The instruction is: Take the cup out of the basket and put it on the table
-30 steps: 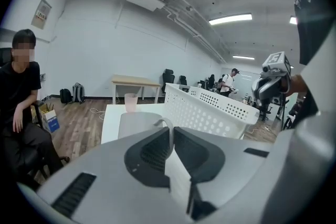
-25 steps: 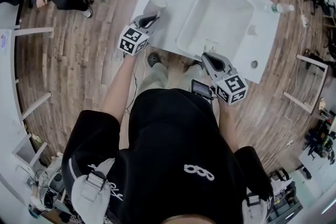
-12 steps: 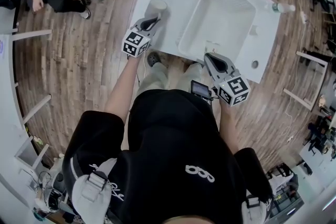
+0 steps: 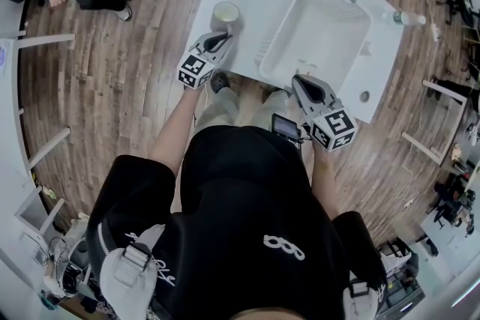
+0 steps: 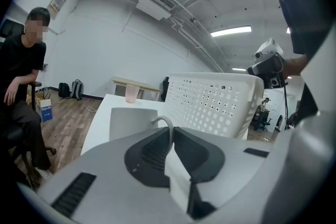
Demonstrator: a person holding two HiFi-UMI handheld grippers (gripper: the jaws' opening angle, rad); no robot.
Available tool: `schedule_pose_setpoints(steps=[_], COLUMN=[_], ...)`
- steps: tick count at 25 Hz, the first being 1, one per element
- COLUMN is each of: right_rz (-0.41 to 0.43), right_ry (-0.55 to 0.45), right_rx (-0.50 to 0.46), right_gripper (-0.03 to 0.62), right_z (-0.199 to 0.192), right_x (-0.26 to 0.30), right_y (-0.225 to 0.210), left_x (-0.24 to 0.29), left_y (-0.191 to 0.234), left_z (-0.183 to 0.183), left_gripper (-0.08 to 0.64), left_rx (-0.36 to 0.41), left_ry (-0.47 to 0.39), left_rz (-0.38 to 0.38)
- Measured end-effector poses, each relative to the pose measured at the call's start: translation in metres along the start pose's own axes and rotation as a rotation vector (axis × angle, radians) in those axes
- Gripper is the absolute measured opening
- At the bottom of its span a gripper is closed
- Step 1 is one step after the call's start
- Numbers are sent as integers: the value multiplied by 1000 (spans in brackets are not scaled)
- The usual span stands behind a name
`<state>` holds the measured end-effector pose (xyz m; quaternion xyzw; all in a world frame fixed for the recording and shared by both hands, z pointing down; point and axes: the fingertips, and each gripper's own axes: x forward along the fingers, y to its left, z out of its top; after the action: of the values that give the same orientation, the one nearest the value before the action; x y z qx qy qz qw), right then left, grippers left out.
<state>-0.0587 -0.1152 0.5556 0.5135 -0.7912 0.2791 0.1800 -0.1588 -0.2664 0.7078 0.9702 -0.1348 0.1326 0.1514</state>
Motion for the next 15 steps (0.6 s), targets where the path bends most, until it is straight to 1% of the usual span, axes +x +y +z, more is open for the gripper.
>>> schedule_pose_setpoints(steps=[6, 15], right_rz=[-2, 1], right_ry=[-4, -11], right_rx=[3, 12], right_gripper=[31, 31], right_z=[-3, -9], right_x=[-1, -8], right_y=[2, 7], left_x=[-4, -3], left_y=[-8, -12], left_z=[-23, -42], left_gripper=[30, 31], left_rx=[2, 24], left_ry=[7, 40], left_rz=[4, 7])
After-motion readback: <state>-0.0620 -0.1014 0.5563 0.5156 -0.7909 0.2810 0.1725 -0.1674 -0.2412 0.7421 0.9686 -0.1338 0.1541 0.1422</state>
